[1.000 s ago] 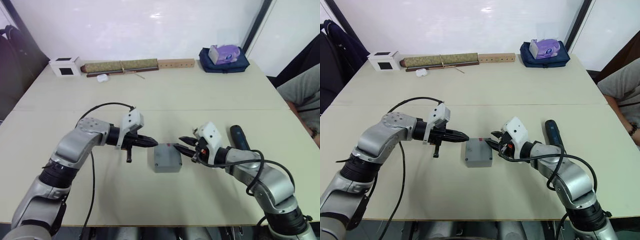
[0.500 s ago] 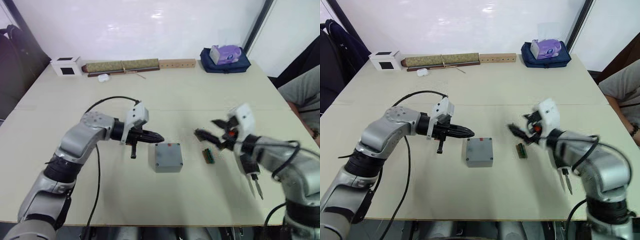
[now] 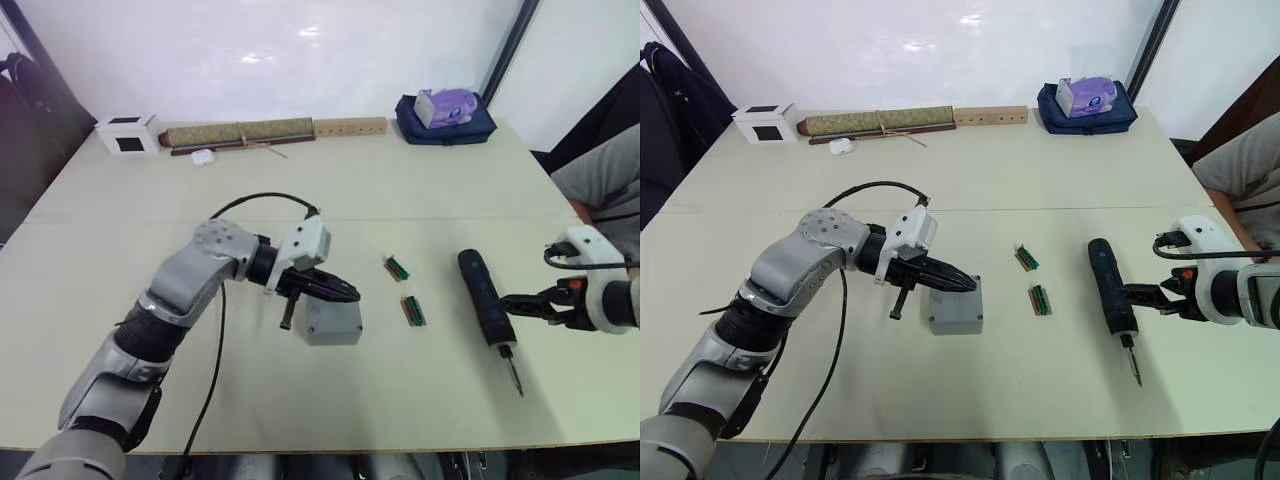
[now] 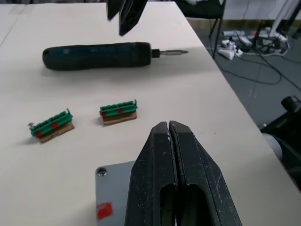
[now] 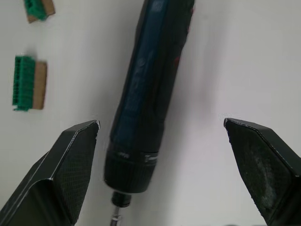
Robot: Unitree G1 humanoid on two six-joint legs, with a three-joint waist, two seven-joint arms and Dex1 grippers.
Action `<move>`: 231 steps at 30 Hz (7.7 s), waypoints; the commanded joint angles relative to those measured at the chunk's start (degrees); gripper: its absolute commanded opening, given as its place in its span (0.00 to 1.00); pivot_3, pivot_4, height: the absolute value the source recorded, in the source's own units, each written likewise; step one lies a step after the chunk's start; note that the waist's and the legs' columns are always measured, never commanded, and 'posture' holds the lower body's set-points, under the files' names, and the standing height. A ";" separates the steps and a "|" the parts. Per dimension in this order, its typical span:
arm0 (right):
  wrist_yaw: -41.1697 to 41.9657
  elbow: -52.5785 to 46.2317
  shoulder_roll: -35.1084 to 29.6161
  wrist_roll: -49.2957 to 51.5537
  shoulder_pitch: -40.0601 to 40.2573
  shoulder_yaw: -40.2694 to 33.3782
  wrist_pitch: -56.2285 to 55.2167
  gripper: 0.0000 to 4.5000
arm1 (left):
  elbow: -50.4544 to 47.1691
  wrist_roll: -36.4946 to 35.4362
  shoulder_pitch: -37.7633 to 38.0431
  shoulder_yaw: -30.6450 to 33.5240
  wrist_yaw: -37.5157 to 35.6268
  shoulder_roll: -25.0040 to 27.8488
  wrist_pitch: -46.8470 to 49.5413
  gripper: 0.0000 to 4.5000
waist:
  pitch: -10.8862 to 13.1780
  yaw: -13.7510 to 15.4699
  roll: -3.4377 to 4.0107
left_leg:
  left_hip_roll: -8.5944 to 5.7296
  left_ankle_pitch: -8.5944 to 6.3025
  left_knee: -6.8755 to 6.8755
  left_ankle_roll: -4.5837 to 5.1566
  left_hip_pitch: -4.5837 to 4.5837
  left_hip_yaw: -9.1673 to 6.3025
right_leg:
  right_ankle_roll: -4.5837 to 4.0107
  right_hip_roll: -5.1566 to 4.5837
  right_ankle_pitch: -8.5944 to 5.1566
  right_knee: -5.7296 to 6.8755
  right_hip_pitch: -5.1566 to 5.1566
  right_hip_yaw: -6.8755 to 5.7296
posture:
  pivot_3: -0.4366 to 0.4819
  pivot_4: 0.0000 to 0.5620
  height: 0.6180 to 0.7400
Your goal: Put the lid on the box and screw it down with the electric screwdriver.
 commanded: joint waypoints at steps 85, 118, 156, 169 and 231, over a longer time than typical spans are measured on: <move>-4.89 -17.13 43.01 -20.44 10.07 22.17 -65.41 0.41 | 4.38 10.89 6.73 -4.22 1.13 5.51 -5.98 0.00 | -0.04 0.19 0.11 | -0.02 0.03 0.04 -0.06 0.18 -0.05 | -0.04 0.00 -0.02 0.22 0.09 -0.02 | 0.48 0.27 1.00; -6.32 -10.10 42.61 -26.06 12.21 27.96 -64.43 0.41 | 5.83 12.34 8.10 -4.98 1.51 4.32 -6.77 0.00 | -1.99 0.16 -0.54 | 0.20 -0.09 -0.83 0.09 2.09 -0.12 | -0.56 -0.16 -0.47 -0.74 2.00 -0.06 | 0.48 0.27 1.00; -36.79 -1.16 8.41 41.25 -13.59 -8.71 -21.82 0.41 | 3.11 1.89 4.41 14.49 18.47 -7.51 -1.34 0.00 | -0.27 1.02 0.16 | -0.24 -0.02 -0.98 0.03 -0.42 -0.25 | -0.03 -0.89 -0.01 -1.26 -0.11 -0.56 | 0.48 0.27 1.00; -28.48 13.02 -3.46 35.18 1.26 -2.54 -2.52 0.41 | -5.66 -3.29 4.03 4.23 0.13 1.64 1.55 0.00 | -0.10 0.08 0.42 | -0.16 -0.05 -0.77 0.10 -0.23 0.02 | 0.18 -0.45 0.10 -1.27 0.04 -0.17 | 0.48 0.27 1.00; 2.67 -29.42 21.82 1.60 4.04 26.17 -29.28 0.99 | 13.80 9.59 5.08 0.92 5.74 0.89 -7.46 0.00 | -0.03 0.39 0.19 | -0.01 -0.09 0.03 0.16 -0.13 -0.08 | 0.13 -0.08 0.08 -0.32 0.02 -0.12 | 0.48 0.27 1.00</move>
